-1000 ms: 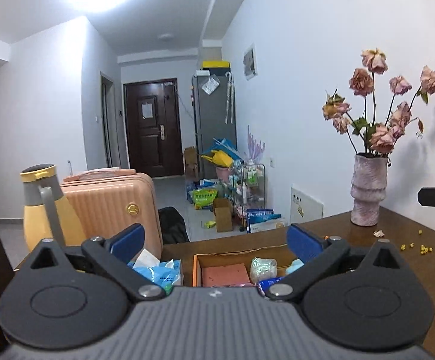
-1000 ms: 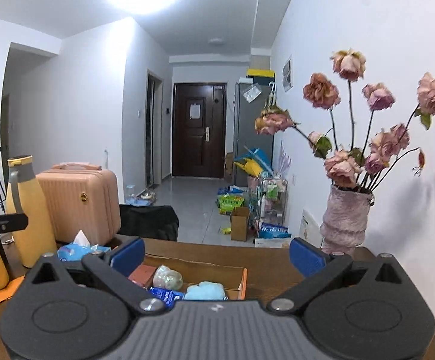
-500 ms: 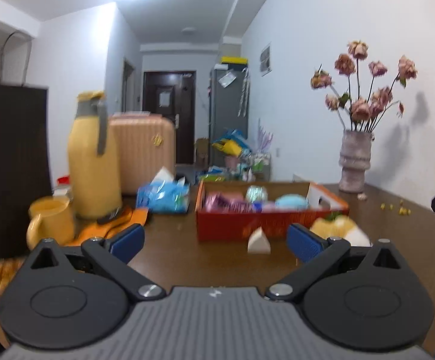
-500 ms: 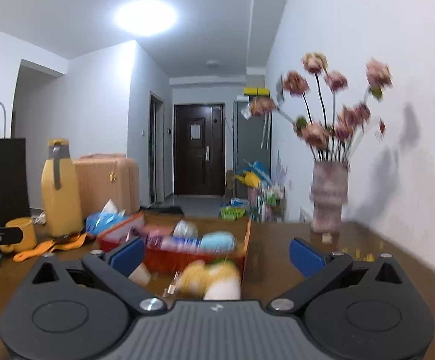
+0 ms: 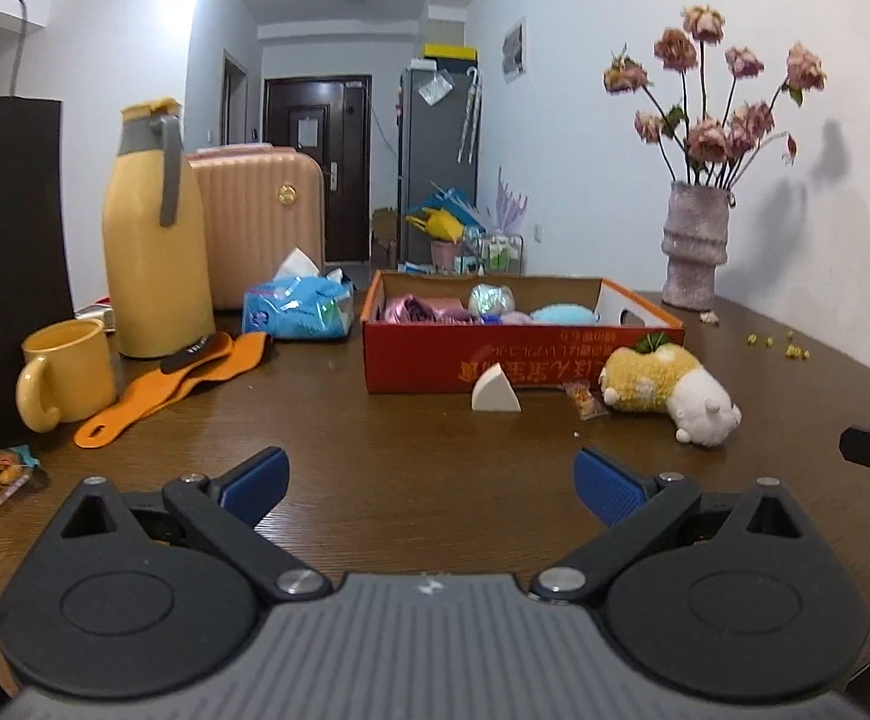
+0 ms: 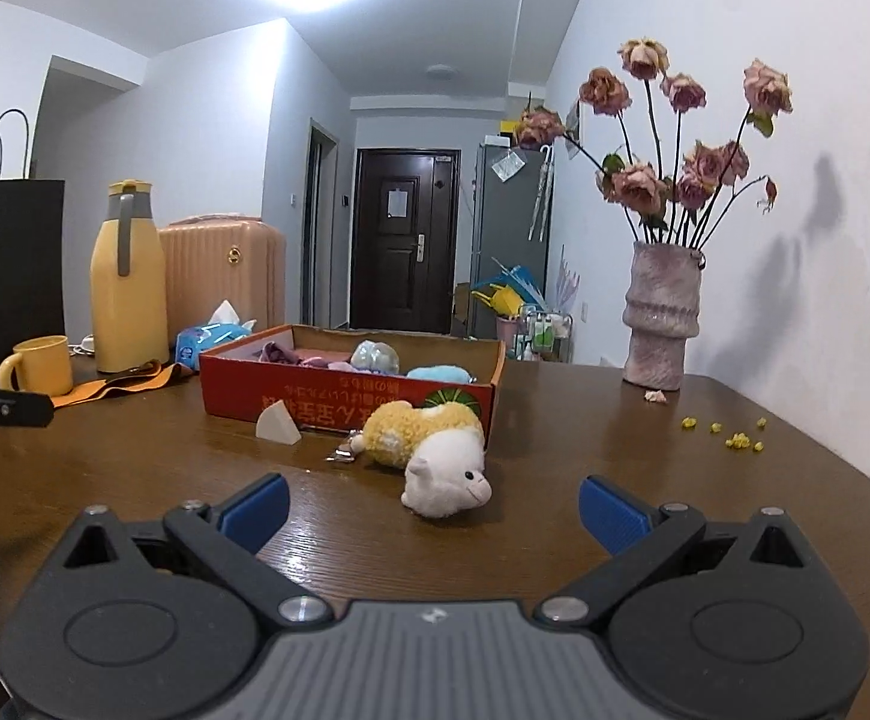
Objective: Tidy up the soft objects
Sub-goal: 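Grasp the yellow-and-white plush sheep with the right tool and lift it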
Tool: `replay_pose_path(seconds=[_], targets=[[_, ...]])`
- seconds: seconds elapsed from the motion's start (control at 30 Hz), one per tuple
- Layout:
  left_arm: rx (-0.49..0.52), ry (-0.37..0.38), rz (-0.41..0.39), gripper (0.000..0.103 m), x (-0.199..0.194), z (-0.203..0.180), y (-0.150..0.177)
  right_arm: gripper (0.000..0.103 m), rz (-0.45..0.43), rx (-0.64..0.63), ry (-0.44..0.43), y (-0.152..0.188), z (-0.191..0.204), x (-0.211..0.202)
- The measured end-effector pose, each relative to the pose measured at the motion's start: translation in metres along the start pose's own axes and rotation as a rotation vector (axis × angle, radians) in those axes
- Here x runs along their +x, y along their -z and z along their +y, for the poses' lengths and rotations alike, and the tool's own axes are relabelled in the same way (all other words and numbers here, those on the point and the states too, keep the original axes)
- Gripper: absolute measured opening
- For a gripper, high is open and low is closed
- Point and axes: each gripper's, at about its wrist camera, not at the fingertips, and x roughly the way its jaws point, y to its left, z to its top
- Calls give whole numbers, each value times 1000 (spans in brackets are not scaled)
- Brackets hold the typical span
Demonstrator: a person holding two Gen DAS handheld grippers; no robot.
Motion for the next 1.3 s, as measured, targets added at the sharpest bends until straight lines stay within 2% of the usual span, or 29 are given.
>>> replay_pose_path(seconds=[0.17, 0.27, 0.37, 0.43, 0.5, 0.57, 0.63, 0.73, 0.8, 0.87, 0.9, 0.93, 1.1, 1.3], targets=[[39, 46, 38, 103, 39, -23, -9, 100, 73, 42, -20, -1, -11, 41], [57, 105, 51, 103, 74, -43, -22, 93, 114, 47, -34, -5, -17, 73], [54, 181, 70, 94, 114, -63, -38, 90, 146, 64, -47, -11, -24, 104], [55, 253, 80, 84, 140, -74, -48, 89, 162, 60, -59, -13, -25, 123], [74, 291, 92, 82, 166, -85, -54, 87, 173, 52, -72, -13, -25, 138], [107, 296, 90, 82, 186, -96, -56, 85, 199, 48, -95, -13, -27, 152], [119, 333, 93, 82, 204, -103, -55, 76, 217, 82, -133, -15, -33, 163], [95, 371, 151, 81, 229, -107, -53, 67, 260, 118, -163, -14, -39, 176], [77, 382, 181, 73, 240, -108, -51, 55, 285, 137, -180, -14, -42, 181], [55, 412, 190, 63, 244, -106, -49, 53, 286, 145, -200, -13, -42, 181], [43, 435, 190, 52, 244, -105, -49, 52, 284, 139, -199, -13, -42, 179], [41, 451, 194, 48, 241, -105, -48, 52, 281, 135, -199, -13, -41, 178], [46, 444, 213, 47, 205, -101, -42, 50, 263, 90, -241, -10, -36, 147], [7, 416, 231, 47, 123, -74, -12, 51, 292, 72, -397, 8, -19, 91]])
